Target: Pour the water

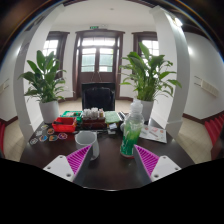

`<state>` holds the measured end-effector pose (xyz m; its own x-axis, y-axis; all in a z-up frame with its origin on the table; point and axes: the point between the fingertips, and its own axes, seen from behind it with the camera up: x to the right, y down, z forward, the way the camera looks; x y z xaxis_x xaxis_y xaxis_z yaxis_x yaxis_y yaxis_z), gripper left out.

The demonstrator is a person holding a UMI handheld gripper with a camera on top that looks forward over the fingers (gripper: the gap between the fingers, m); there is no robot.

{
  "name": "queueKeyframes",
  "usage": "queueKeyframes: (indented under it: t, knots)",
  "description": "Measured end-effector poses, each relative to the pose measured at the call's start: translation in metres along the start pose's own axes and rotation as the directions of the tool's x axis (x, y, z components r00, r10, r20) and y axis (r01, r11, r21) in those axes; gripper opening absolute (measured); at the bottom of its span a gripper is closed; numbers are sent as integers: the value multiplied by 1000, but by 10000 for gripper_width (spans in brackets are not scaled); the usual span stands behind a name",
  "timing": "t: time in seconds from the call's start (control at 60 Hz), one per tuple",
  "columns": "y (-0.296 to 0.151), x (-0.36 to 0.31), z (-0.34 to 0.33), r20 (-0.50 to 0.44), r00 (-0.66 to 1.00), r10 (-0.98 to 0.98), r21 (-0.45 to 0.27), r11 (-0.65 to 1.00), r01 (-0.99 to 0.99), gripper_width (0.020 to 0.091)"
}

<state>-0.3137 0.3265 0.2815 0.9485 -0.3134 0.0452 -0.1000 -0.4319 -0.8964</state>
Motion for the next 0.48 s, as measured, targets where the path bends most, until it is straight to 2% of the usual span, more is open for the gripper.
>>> queueKeyframes:
  t: [0.1, 0.483]
  knots:
    - [-7, -25, 3, 19, 1000, 8, 24, 1000, -9, 827]
    - [3, -77, 27, 43, 999, -11, 35, 999, 9, 825]
